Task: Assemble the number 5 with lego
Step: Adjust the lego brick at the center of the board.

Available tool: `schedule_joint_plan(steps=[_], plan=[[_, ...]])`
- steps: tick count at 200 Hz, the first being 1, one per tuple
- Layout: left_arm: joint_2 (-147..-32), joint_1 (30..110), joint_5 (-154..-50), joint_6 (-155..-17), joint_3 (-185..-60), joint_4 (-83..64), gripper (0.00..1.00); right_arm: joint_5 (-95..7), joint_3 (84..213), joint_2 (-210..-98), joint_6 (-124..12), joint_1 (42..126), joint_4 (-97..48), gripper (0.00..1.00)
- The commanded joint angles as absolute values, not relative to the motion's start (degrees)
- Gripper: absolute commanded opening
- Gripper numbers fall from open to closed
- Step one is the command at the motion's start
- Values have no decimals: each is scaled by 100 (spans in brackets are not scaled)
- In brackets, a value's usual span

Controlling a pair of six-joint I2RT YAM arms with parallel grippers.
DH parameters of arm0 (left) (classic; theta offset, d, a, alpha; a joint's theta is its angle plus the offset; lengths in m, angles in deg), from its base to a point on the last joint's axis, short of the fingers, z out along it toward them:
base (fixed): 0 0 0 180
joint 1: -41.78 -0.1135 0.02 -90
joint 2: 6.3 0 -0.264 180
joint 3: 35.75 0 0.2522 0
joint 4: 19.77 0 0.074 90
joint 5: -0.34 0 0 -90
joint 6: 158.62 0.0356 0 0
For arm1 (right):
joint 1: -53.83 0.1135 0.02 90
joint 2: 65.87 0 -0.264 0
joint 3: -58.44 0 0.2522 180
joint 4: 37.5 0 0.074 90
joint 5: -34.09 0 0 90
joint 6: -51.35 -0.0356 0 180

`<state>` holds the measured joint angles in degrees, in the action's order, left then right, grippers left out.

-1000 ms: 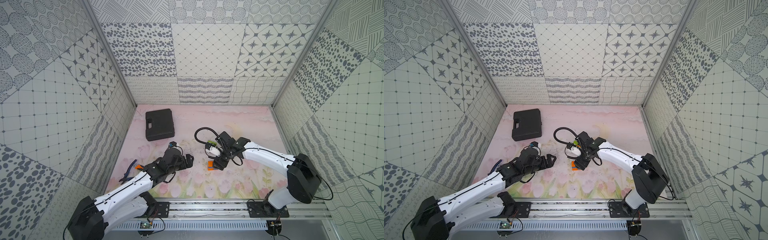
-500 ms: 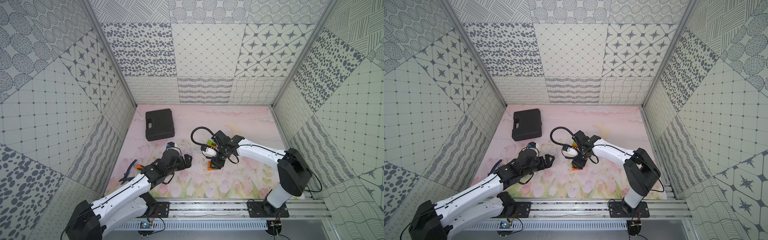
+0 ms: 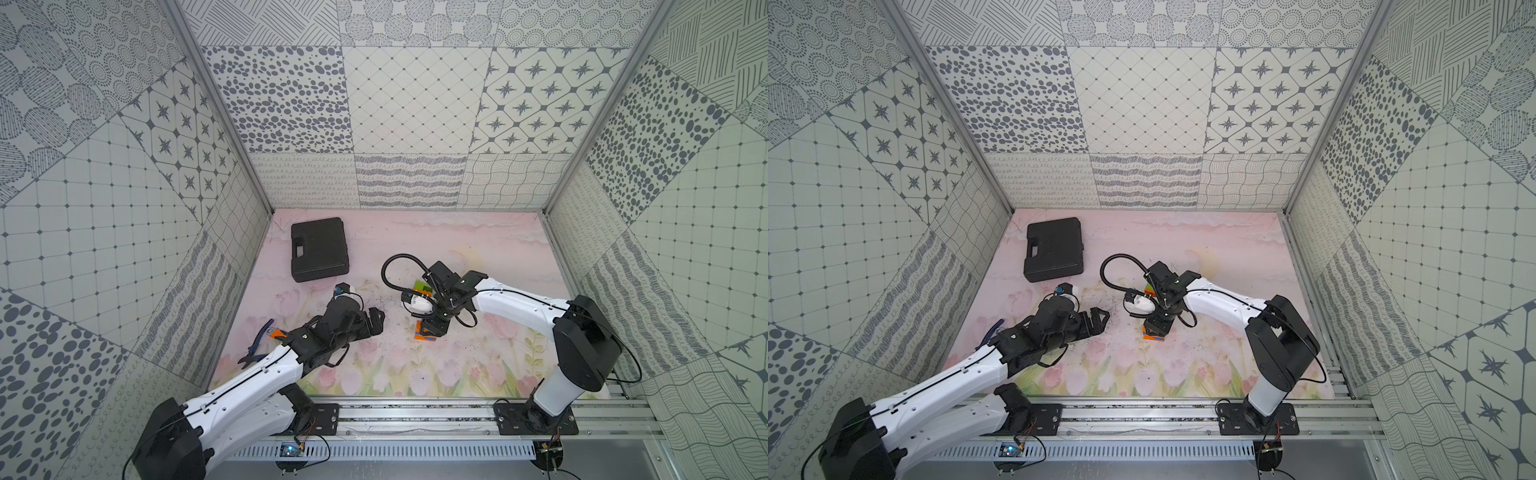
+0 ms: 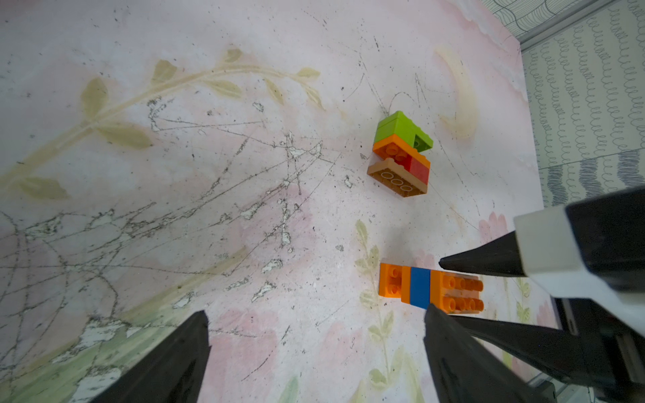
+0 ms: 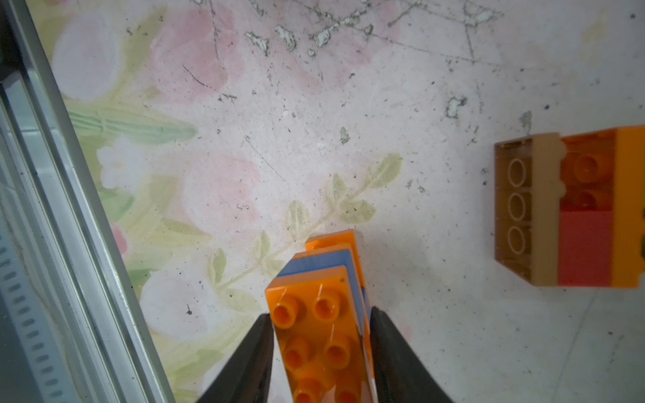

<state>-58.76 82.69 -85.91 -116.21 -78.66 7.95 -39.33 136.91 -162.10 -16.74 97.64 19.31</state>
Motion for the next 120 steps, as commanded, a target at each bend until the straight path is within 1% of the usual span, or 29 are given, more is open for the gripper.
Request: schedule_joint_plan(steps=[1, 22, 61, 80, 120], plan=[[-5905, 8274, -8522, -11607, -7932, 869, 99, -3853, 13617, -16317, -1597, 9790, 1895, 47], [-5938, 8274, -8543, -11588, -7964, 871, 99, -3965, 13563, -16267, -1677, 9794, 1772, 47], [-5948, 8274, -8505, -11563, -7974, 830, 99, -3676, 13575, -16145, -1770, 9790, 1677, 36], [-5956, 8275, -8510, -11555, -8020, 877, 99, -3333, 13635, -16119, -1869, 9790, 1682, 33], [-5798, 8270, -8390, -11618, -7962, 1014, 99, -2221, 13843, -16363, -1868, 9795, 1703, 35]])
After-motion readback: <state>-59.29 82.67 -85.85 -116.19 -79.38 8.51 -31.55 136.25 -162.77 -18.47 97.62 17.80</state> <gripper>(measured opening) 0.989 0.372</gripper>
